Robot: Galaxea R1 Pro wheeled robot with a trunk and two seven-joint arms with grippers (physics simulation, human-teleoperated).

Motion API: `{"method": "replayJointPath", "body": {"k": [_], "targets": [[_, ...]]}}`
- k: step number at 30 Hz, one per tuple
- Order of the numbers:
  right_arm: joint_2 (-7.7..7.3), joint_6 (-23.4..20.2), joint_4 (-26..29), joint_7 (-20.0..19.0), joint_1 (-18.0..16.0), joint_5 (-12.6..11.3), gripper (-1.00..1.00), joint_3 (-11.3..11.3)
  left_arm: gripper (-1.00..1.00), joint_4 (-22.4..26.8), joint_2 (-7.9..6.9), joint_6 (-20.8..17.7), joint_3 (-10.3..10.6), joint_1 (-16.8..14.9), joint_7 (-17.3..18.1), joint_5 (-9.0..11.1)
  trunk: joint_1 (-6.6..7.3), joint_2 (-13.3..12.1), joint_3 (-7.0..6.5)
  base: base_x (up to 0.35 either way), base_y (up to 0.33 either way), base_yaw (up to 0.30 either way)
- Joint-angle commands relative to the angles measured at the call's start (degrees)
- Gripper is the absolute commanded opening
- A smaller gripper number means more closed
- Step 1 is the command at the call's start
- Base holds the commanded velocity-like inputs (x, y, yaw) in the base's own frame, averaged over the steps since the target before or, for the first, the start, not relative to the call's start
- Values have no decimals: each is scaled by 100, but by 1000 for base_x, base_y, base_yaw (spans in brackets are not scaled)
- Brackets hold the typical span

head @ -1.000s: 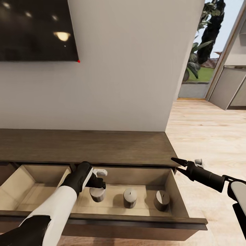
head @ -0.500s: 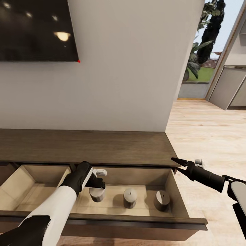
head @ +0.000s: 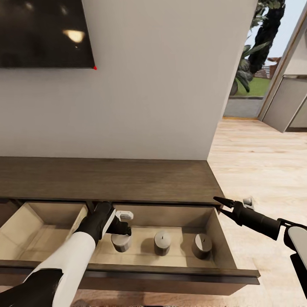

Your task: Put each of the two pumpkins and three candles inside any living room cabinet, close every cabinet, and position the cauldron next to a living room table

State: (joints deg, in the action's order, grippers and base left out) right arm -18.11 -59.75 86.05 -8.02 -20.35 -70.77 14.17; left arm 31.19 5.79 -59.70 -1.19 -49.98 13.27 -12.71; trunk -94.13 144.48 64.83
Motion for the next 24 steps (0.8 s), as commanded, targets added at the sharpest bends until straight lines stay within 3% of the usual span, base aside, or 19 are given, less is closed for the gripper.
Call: {"method": "replayJointPath", "body": {"k": [1,9,24], "targets": [[0,-25,-1,-59,-2,55,100,7,-100,6,4,-17,-12,-3,55,-65,-1,4,28,0,0,0],[0,-25,-1,-59,-2,55,100,7,-100,9,3,6,-12,3,61,-65,-21,15,205,0,0,0],[8,-25,-1,-59,-4,55,100,7,-100,197,-22,185,-8,23,53,-65,-21,15,205,0,0,0]]}}
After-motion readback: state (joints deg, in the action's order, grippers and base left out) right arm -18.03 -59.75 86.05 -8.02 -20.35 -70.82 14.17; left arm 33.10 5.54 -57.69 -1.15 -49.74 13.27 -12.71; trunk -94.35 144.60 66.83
